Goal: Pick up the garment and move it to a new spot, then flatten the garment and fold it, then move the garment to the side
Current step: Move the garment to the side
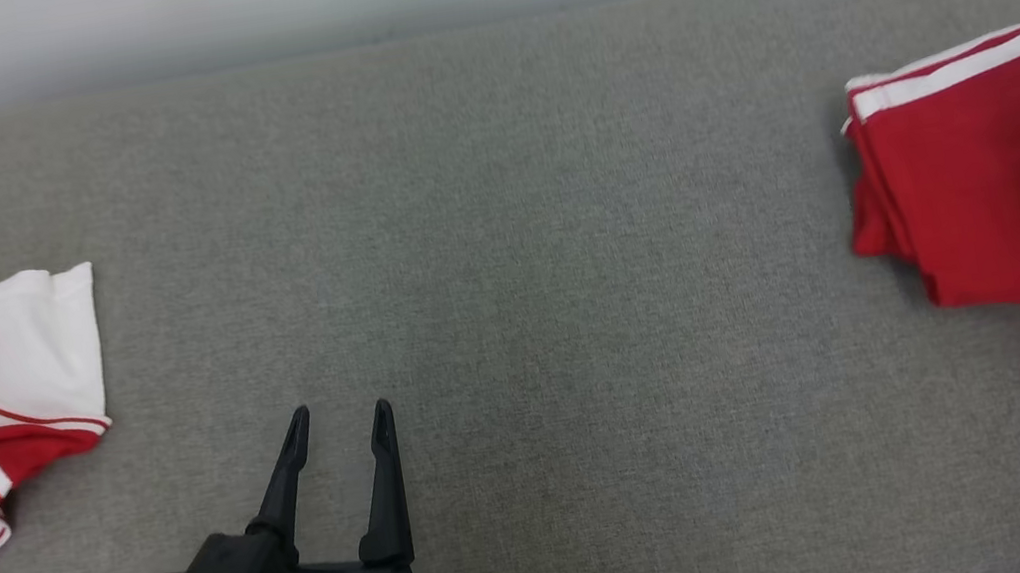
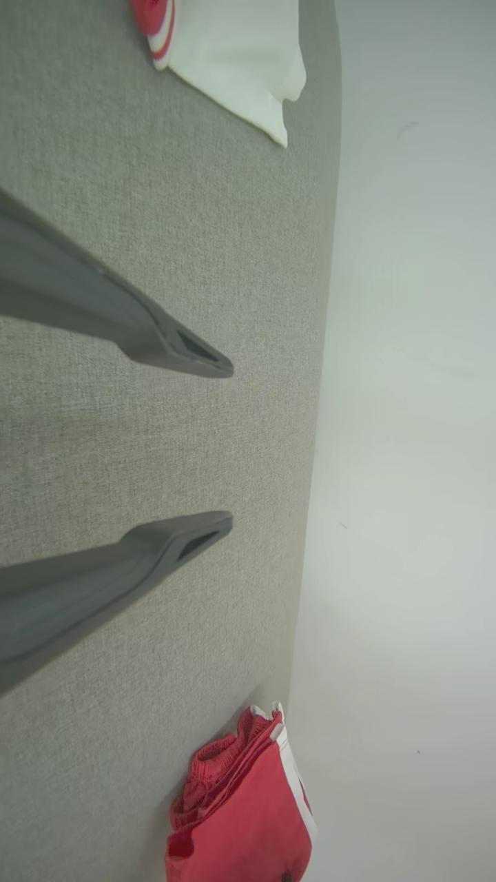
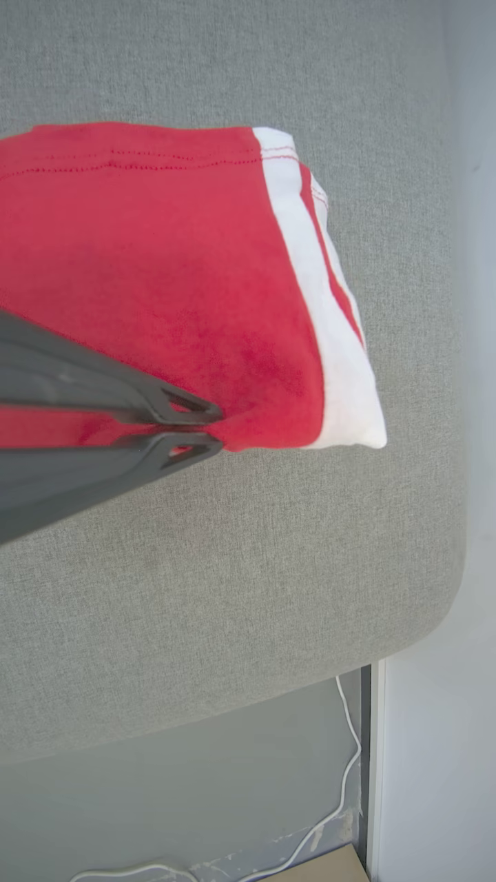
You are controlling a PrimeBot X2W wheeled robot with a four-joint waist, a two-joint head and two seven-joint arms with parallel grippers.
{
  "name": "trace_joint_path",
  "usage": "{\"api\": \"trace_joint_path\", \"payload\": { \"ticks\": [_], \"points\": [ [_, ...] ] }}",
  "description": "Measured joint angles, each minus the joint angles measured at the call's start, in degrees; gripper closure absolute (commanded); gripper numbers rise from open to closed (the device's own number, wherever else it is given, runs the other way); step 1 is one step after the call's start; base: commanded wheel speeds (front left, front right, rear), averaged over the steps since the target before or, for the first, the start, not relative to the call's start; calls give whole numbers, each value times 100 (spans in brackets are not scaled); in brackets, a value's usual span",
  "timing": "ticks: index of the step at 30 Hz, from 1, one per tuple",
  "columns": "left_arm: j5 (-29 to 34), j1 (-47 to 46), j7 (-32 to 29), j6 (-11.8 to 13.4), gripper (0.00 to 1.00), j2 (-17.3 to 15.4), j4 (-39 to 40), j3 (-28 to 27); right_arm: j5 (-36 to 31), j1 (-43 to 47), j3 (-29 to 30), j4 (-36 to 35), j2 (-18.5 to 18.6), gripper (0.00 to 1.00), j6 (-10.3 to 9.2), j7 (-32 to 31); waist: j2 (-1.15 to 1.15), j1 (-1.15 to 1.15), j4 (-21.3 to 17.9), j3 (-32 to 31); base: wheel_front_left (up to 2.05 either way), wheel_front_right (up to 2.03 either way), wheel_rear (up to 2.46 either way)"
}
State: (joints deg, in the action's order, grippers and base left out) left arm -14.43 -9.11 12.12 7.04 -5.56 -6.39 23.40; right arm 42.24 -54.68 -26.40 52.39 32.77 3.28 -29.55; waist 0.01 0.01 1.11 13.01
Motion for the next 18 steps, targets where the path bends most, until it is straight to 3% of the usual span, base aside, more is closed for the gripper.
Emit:
{"api": "trace_joint_path", "payload": {
  "ticks": [18],
  "points": [
    [174,-341,-109,-55,0,-36,90,104,-544,-647,-211,360,539,100,-33,212,0,-1,-41,698,0,0,0]
  ]
}}
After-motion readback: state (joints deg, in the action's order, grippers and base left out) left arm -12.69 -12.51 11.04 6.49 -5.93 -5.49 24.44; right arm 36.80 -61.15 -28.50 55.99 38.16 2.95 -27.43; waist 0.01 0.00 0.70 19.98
